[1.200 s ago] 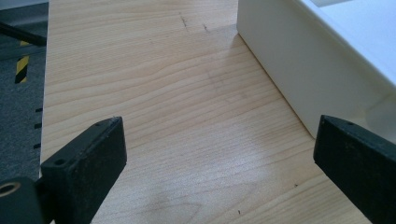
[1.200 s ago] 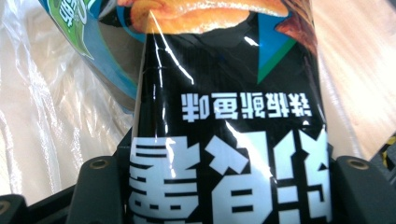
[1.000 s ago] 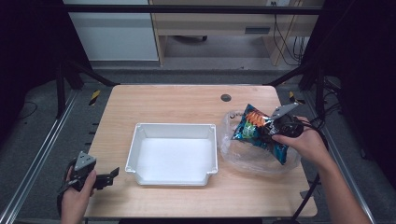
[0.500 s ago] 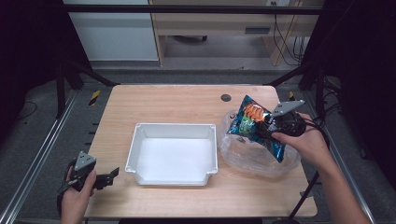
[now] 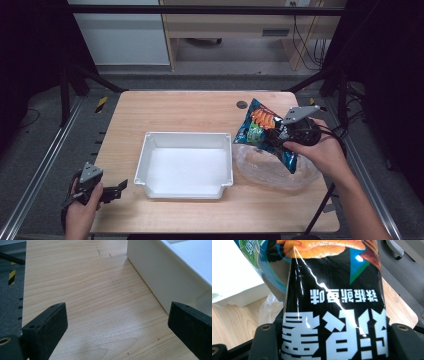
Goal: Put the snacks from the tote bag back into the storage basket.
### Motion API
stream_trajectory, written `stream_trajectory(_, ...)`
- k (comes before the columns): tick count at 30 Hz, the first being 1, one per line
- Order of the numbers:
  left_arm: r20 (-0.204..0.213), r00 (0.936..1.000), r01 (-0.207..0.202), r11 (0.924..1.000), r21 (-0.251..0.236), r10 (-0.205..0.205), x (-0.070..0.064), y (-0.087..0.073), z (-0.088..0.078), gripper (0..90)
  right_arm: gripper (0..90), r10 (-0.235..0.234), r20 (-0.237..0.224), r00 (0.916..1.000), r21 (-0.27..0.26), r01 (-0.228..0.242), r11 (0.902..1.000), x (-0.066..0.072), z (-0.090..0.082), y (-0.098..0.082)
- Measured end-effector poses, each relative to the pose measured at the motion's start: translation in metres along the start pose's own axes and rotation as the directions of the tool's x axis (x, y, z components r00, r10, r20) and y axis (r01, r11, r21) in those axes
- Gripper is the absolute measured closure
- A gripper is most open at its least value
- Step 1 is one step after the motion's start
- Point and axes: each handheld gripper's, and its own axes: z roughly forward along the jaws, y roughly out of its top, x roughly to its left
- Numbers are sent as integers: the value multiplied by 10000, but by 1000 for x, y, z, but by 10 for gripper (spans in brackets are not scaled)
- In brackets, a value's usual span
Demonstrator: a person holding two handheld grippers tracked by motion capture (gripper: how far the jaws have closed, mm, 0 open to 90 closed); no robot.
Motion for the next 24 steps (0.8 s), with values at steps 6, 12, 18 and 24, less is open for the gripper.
stream_trajectory(6, -4, 10000, 6, 10000, -2, -6, 0, 0, 0, 24, 385, -135, -67, 9999, -50, 135, 9999, 4, 0, 6)
stream_trajectory(12, -3, 10000, 21, 10000, -9, -21, 0, 0, 0, 24, 385, -250, -119, 9996, -124, 248, 9996, 8, 0, 10)
stream_trajectory(18, -5, 10000, 10, 10000, -15, -10, 0, 0, 0, 24, 385, -322, -156, 9994, -153, 320, 9994, 10, -1, 13)
stream_trajectory(24, -8, 10000, 4, 10000, -1, -4, 0, 0, 0, 24, 385, -460, -242, 9986, -226, 454, 9987, 14, -1, 17)
